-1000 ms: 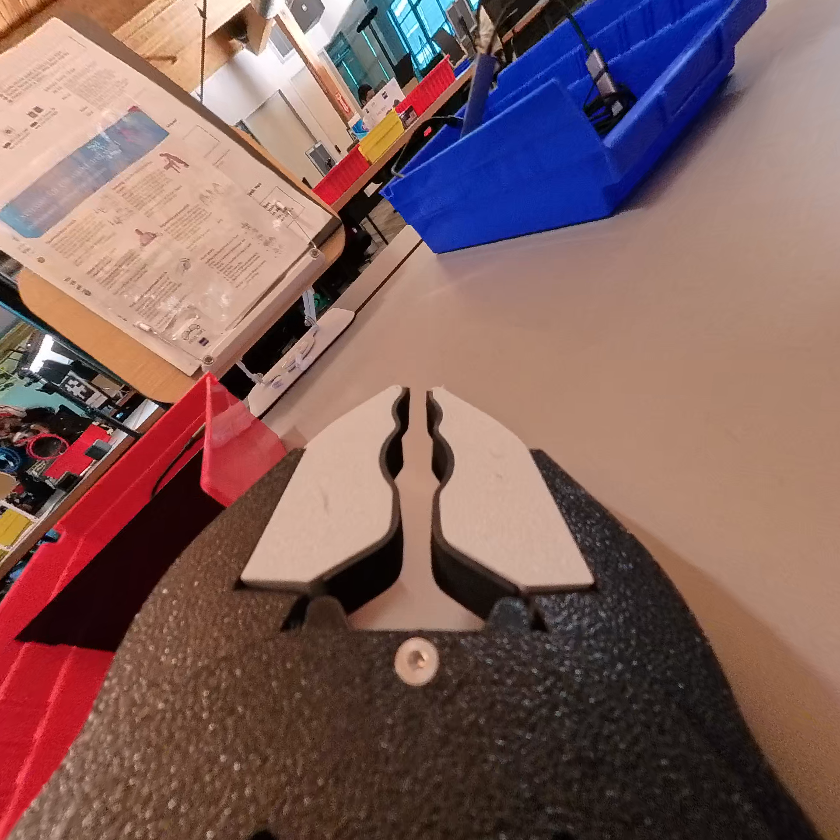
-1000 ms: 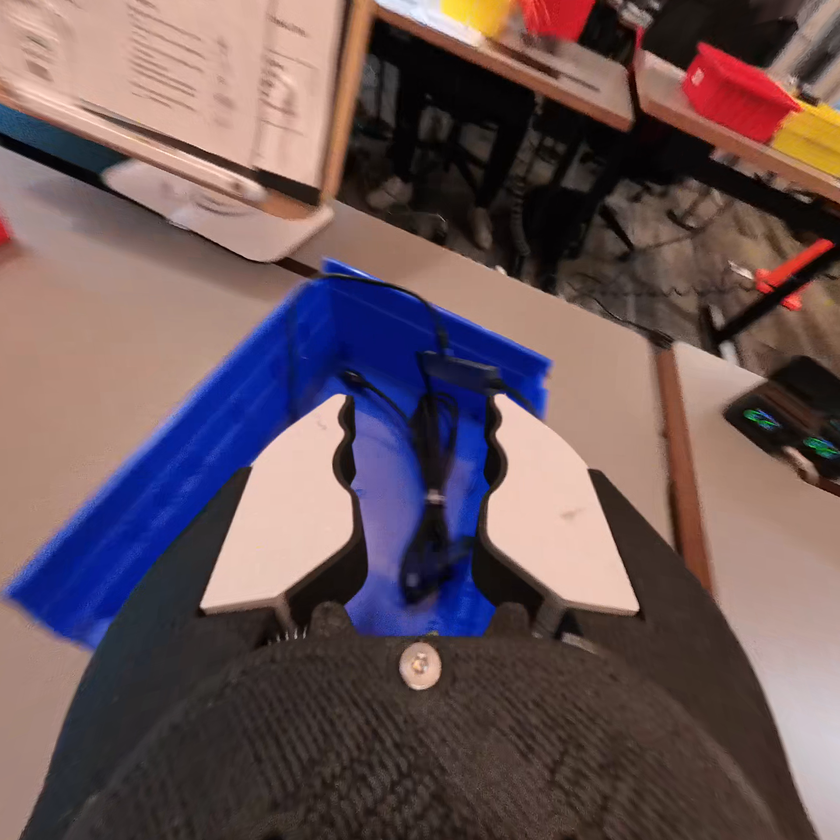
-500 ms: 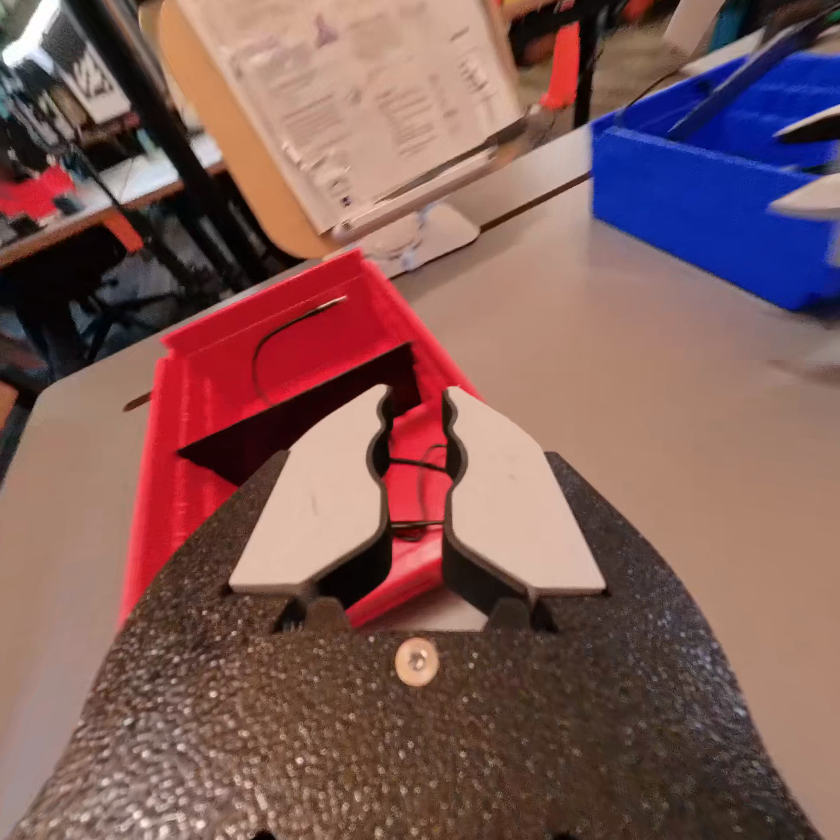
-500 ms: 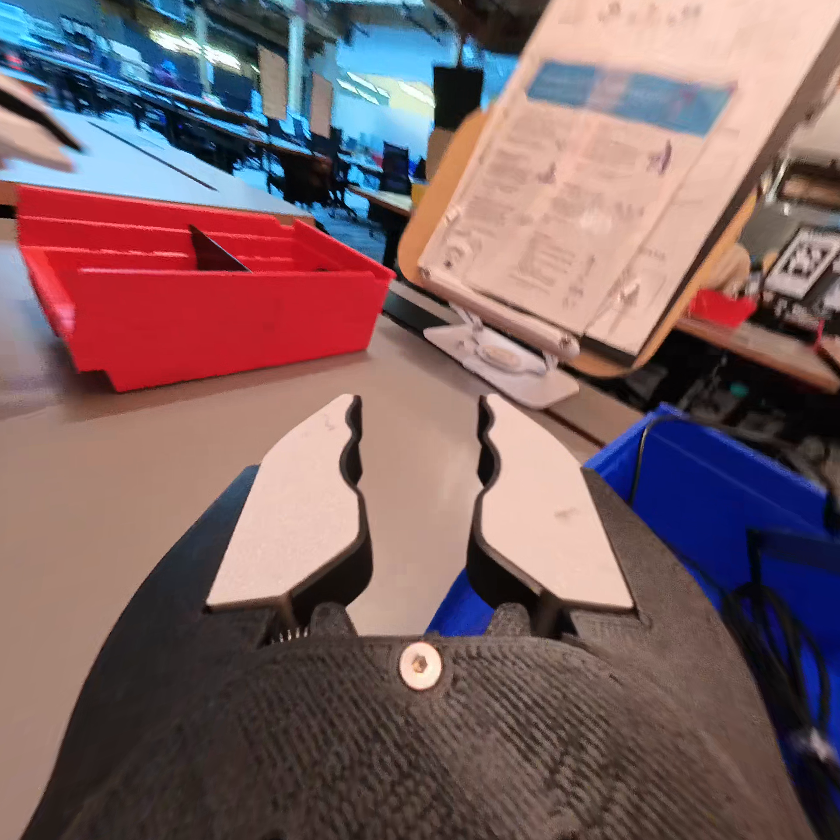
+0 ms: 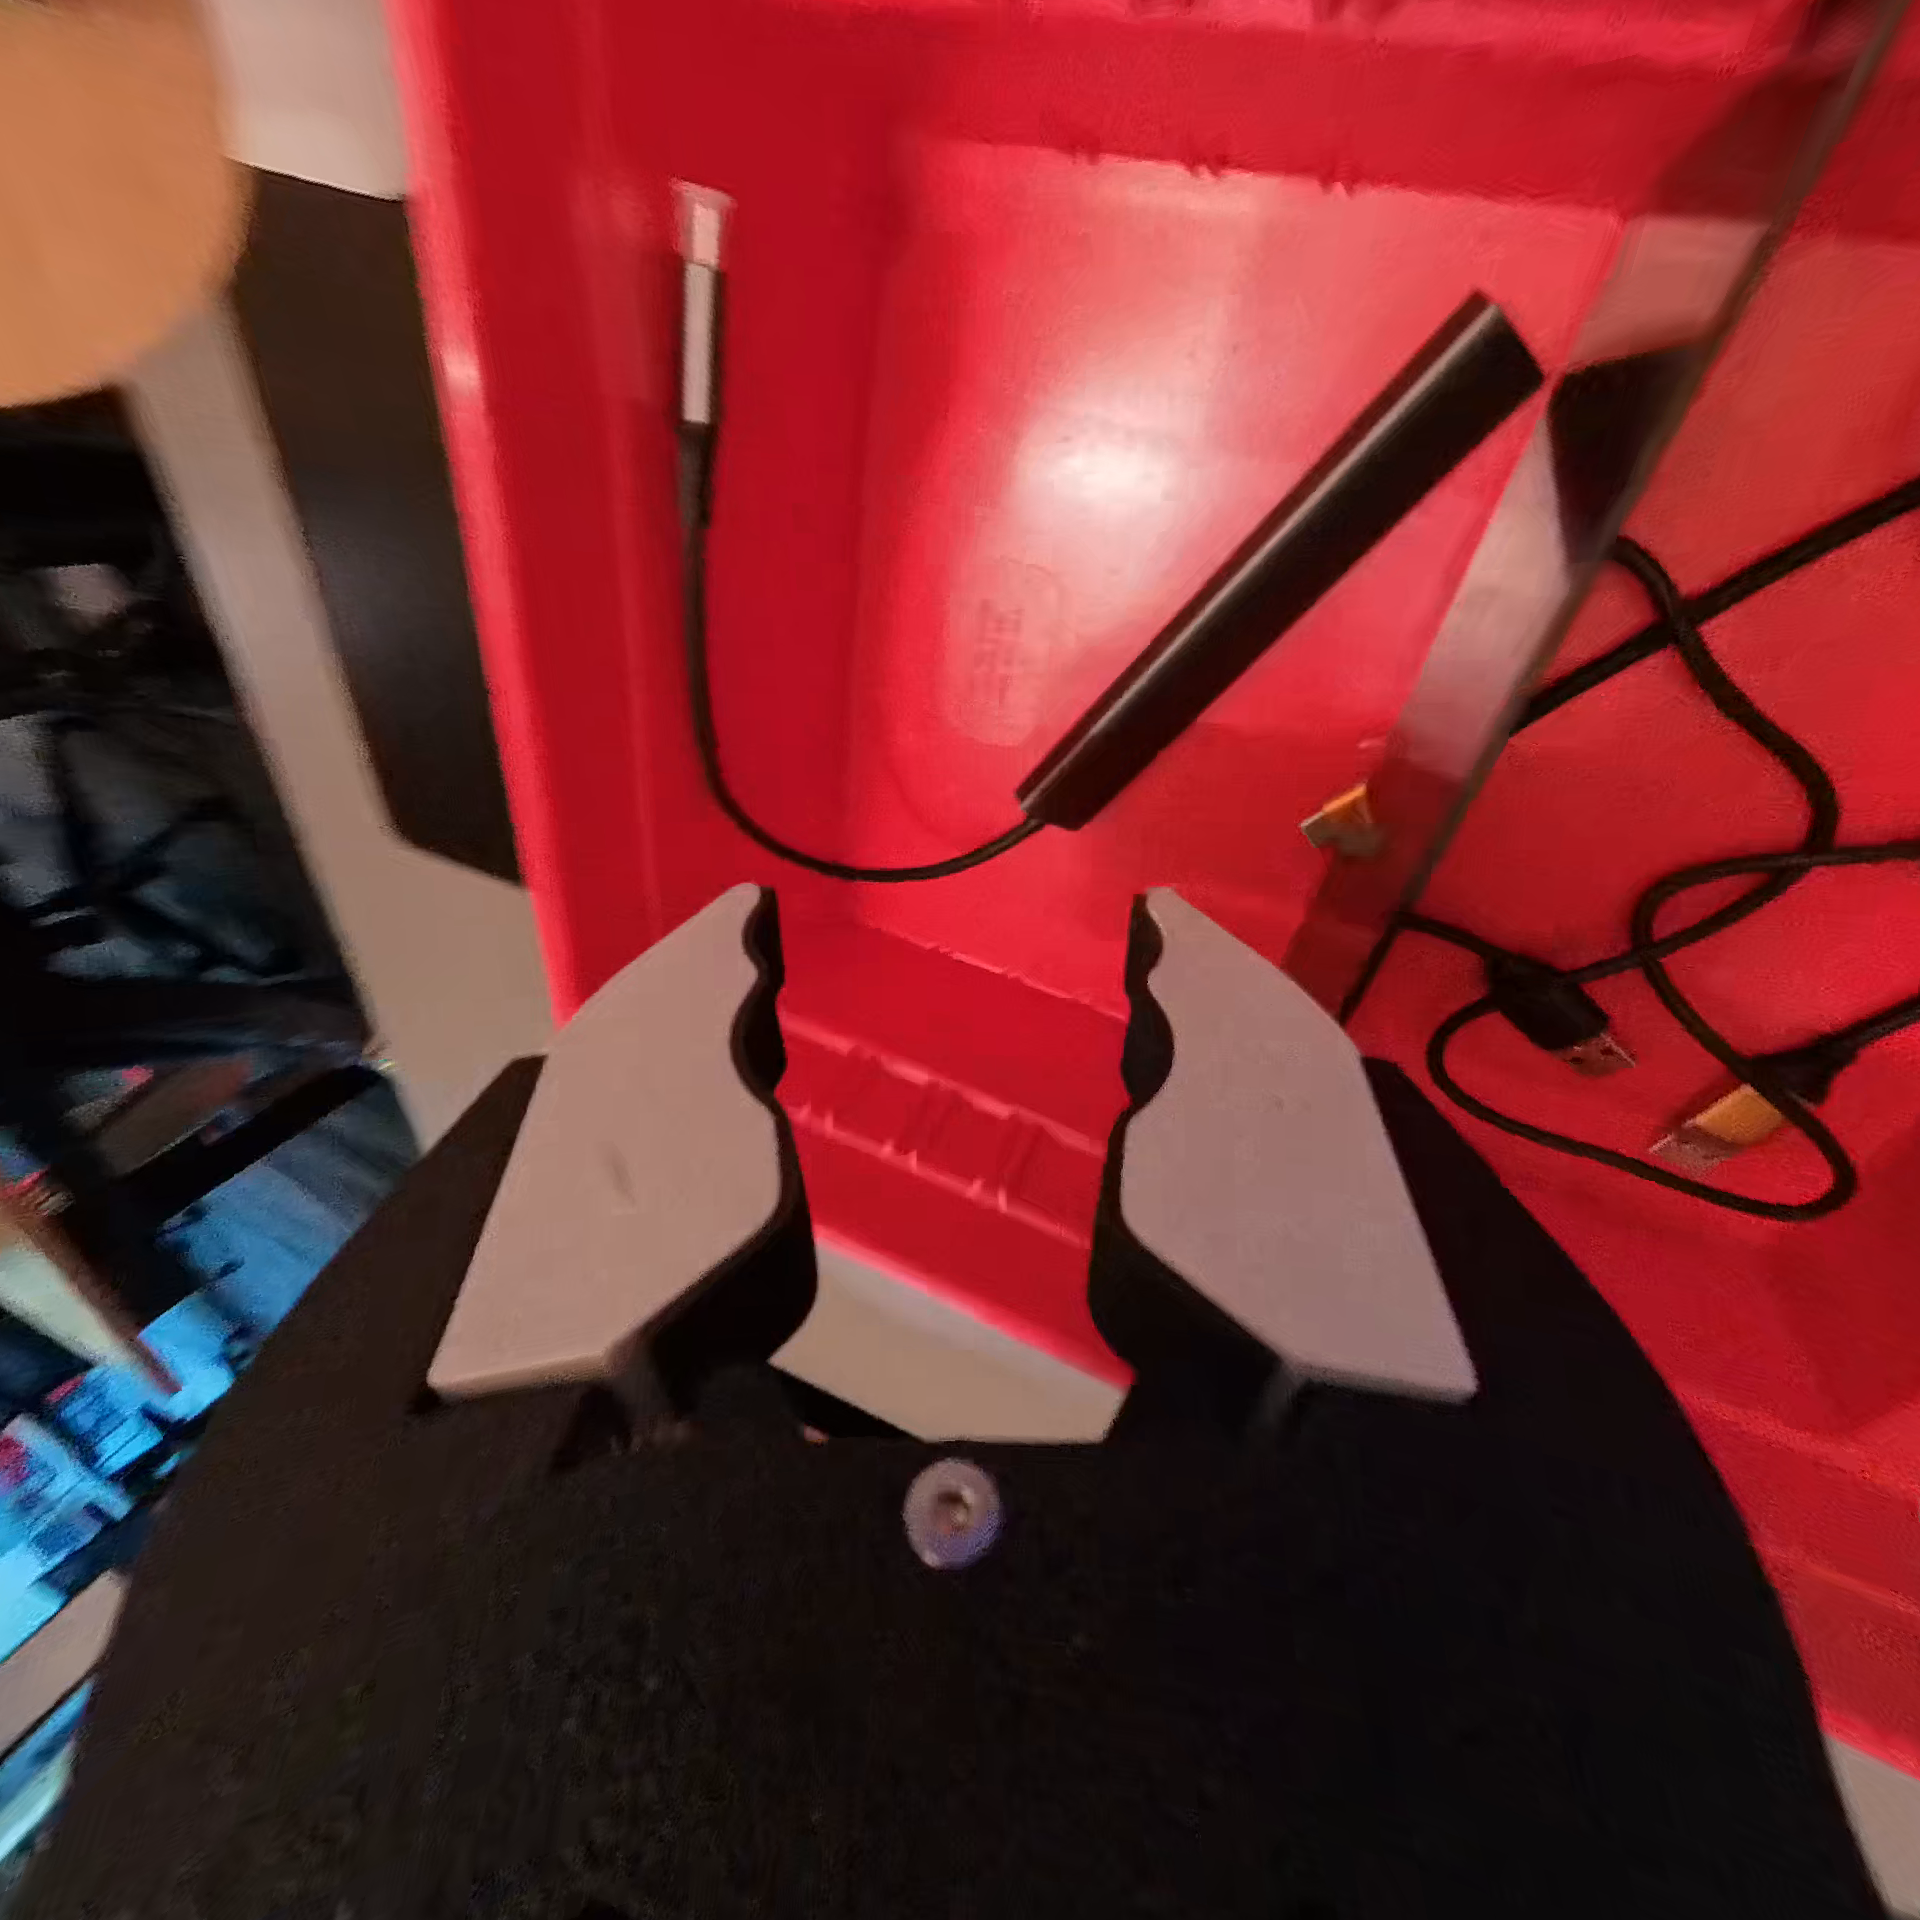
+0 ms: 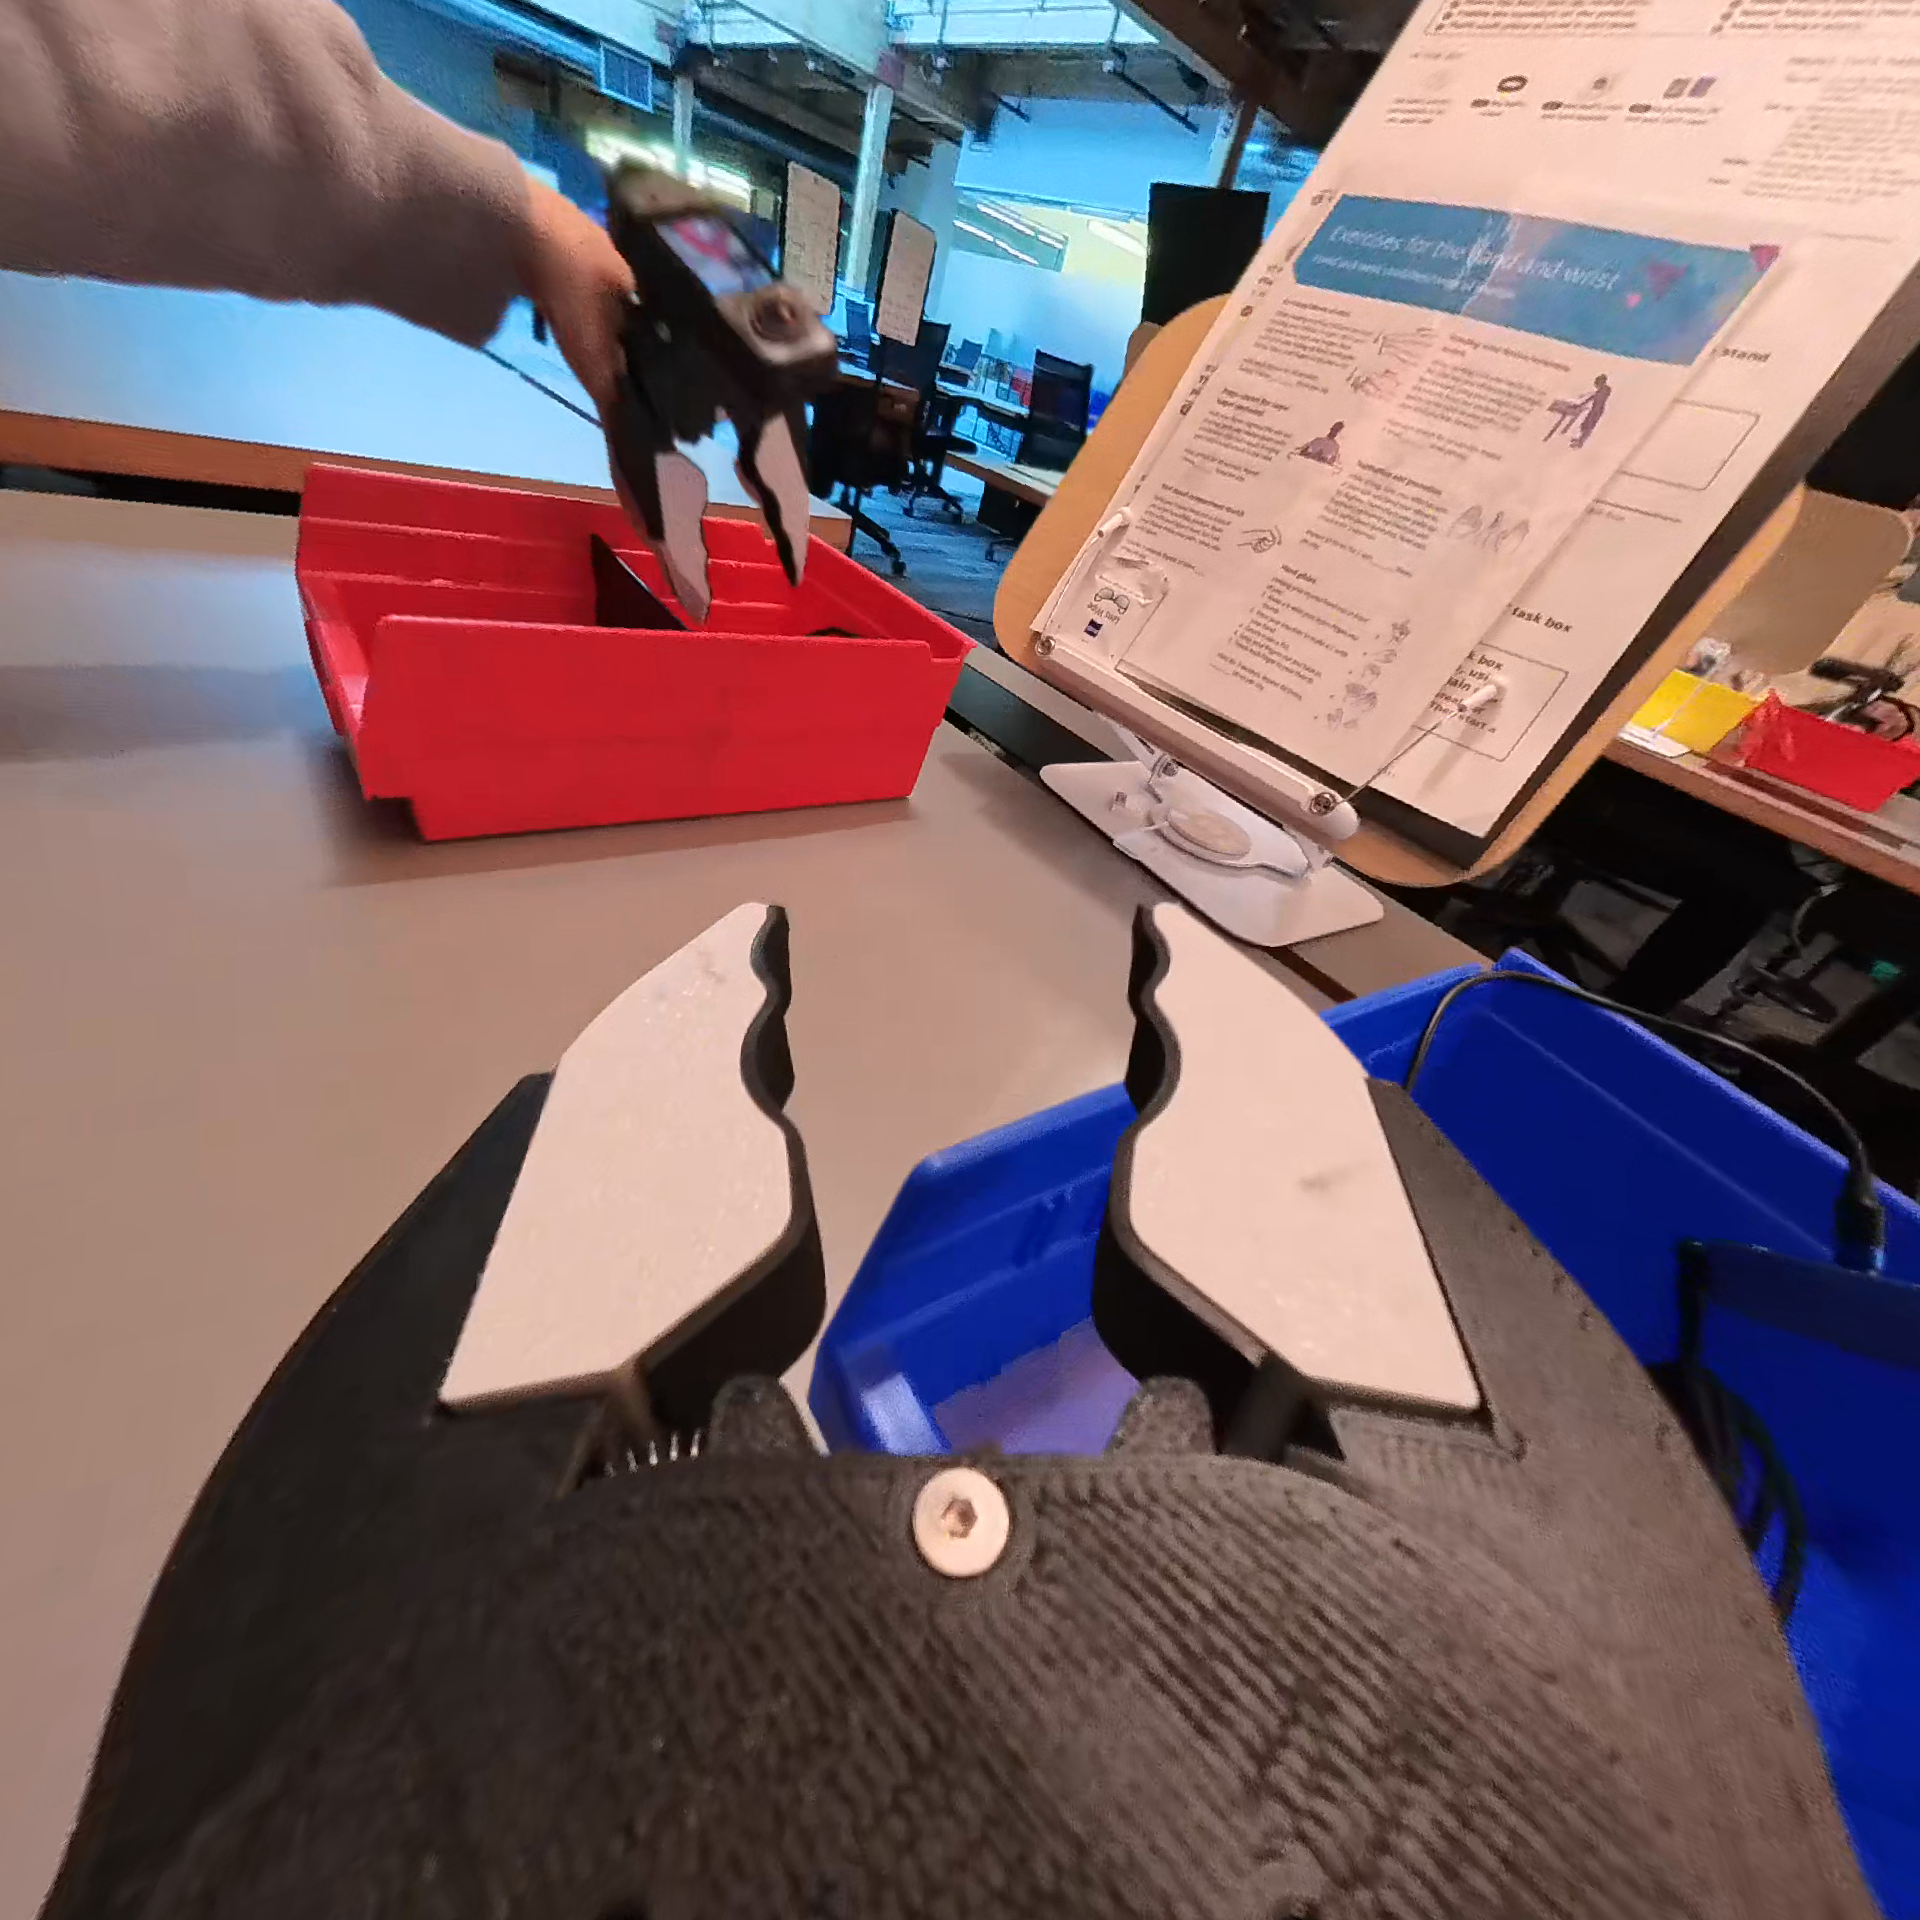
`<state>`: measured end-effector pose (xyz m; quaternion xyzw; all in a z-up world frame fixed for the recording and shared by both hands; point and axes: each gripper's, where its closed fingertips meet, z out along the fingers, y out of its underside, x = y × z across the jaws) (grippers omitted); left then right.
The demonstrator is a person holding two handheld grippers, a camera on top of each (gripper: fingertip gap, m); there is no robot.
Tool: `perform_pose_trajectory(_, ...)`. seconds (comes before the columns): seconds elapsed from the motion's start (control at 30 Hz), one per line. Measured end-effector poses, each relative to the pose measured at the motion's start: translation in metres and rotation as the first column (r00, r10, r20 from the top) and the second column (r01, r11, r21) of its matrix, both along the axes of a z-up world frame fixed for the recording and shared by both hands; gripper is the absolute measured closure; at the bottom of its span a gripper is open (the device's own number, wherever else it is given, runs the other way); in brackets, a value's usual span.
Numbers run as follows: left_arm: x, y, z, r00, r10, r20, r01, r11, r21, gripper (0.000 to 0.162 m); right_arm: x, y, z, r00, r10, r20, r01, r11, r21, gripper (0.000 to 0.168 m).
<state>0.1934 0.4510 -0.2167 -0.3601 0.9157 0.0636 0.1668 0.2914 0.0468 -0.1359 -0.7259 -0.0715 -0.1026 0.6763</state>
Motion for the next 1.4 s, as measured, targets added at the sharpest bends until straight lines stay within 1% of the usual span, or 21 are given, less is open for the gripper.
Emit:
perform_pose_trajectory(0.03, 0.001, 0.001, -0.012, 0.999, -0.014, -0.052, 0.013, 1.000, -0.016, 0.097, 0.002, -0.002, -0.001, 1.000, 0.001, -0.003, -0.001, 1.000, 0.000, 0.105)
perform_pose_trajectory(0.17, 0.001, 0.006, -0.049, 0.975, -0.087, -0.202, 0.083, 0.996, -0.030, 0.099, 0.006, -0.006, -0.011, 1.000, 0.017, 0.002, -0.017, 0.999, -0.037, 0.105)
perform_pose_trajectory(0.27, -0.007, 0.005, -0.068, 0.946, -0.115, -0.302, 0.095, 0.992, -0.079, 0.116, 0.006, -0.006, -0.015, 1.000, 0.028, 0.003, -0.028, 0.998, -0.051, 0.106)
perform_pose_trajectory(0.3, -0.011, 0.004, -0.071, 0.934, -0.117, -0.337, 0.090, 0.991, -0.097, 0.124, 0.005, -0.006, -0.017, 1.000, 0.031, 0.002, -0.031, 0.998, -0.056, 0.106)
perform_pose_trajectory(0.33, -0.011, 0.004, -0.073, 0.929, -0.120, -0.349, 0.090, 0.991, -0.100, 0.137, 0.005, -0.005, -0.019, 0.999, 0.032, 0.003, -0.032, 0.997, -0.066, 0.107)
perform_pose_trajectory(0.5, -0.011, 0.008, -0.069, 0.929, -0.094, -0.358, 0.082, 0.995, -0.048, 0.145, 0.007, -0.007, -0.033, 1.000, 0.010, 0.025, -0.007, 0.993, -0.119, 0.109)
perform_pose_trajectory(0.53, -0.012, 0.007, -0.065, 0.934, -0.088, -0.347, 0.077, 0.996, -0.045, 0.147, 0.006, -0.008, -0.034, 1.000, 0.010, 0.028, -0.007, 0.992, -0.122, 0.109)
perform_pose_trajectory(0.6, -0.007, 0.004, -0.052, 0.961, -0.051, -0.273, 0.036, 0.997, -0.061, 0.152, 0.005, -0.010, -0.031, 0.999, 0.010, 0.034, -0.006, 0.993, -0.119, 0.110)
perform_pose_trajectory(0.77, -0.010, -0.007, -0.001, 0.992, 0.034, -0.120, -0.046, 0.995, -0.094, 0.152, 0.007, -0.014, -0.018, 0.999, -0.021, 0.046, 0.025, 0.995, -0.092, 0.112)
perform_pose_trajectory(0.83, -0.011, -0.016, 0.030, 0.996, 0.089, 0.000, -0.088, 0.984, -0.153, 0.152, 0.003, -0.014, -0.010, 0.999, -0.025, 0.043, 0.028, 0.997, -0.068, 0.113)
perform_pose_trajectory(0.9, -0.012, -0.035, 0.065, 0.973, 0.171, 0.153, -0.120, 0.948, -0.296, 0.152, -0.001, -0.012, -0.002, 0.999, -0.031, 0.031, 0.032, 0.999, -0.039, 0.113)
perform_pose_trajectory(0.93, -0.012, -0.047, 0.084, 0.947, 0.225, 0.230, -0.123, 0.914, -0.387, 0.152, -0.004, -0.010, 0.003, 0.999, -0.036, 0.007, 0.036, 0.999, -0.018, 0.113)
perform_pose_trajectory(0.97, -0.012, -0.062, 0.102, 0.910, 0.292, 0.294, -0.119, 0.863, -0.491, 0.152, -0.006, -0.007, 0.007, 0.998, -0.043, -0.035, 0.043, 0.999, 0.009, 0.113)
perform_pose_trajectory(1.0, -0.012, -0.081, 0.118, 0.869, 0.367, 0.331, -0.100, 0.786, -0.610, 0.152, -0.009, -0.003, 0.013, 0.995, -0.051, -0.091, 0.056, 0.997, 0.047, 0.115)
perform_pose_trajectory(1.07, -0.012, -0.125, 0.149, 0.780, 0.511, 0.361, -0.007, 0.583, -0.812, 0.152, -0.019, 0.006, 0.026, 0.978, -0.037, -0.204, 0.067, 0.988, 0.139, 0.118)
perform_pose_trajectory(1.13, -0.016, -0.172, 0.164, 0.720, 0.604, 0.341, 0.109, 0.388, -0.915, 0.152, -0.041, 0.017, 0.036, 0.957, 0.056, -0.284, 0.010, 0.974, 0.226, 0.120)
perform_pose_trajectory(1.2, -0.020, -0.219, 0.162, 0.669, 0.676, 0.310, 0.213, 0.226, -0.951, 0.152, -0.059, 0.027, 0.038, 0.924, 0.101, -0.369, -0.006, 0.968, 0.250, 0.118)
perform_pose_trajectory(1.3, -0.027, -0.292, 0.145, 0.663, 0.691, 0.286, 0.384, 0.013, -0.923, 0.152, -0.085, 0.038, 0.045, 0.899, 0.154, -0.411, -0.037, 0.960, 0.278, 0.114)
perform_pose_trajectory(1.33, -0.031, -0.316, 0.138, 0.686, 0.661, 0.304, 0.433, -0.035, -0.901, 0.152, -0.094, 0.040, 0.048, 0.904, 0.175, -0.391, -0.064, 0.958, 0.280, 0.112)
perform_pose_trajectory(1.37, -0.032, -0.336, 0.127, 0.697, 0.635, 0.332, 0.461, -0.042, -0.886, 0.152, -0.104, 0.040, 0.051, 0.908, 0.202, -0.367, -0.100, 0.955, 0.278, 0.113)
perform_pose_trajectory(1.4, -0.031, -0.351, 0.114, 0.694, 0.618, 0.370, 0.482, -0.016, -0.876, 0.152, -0.113, 0.042, 0.050, 0.914, 0.217, -0.342, -0.129, 0.957, 0.261, 0.116)
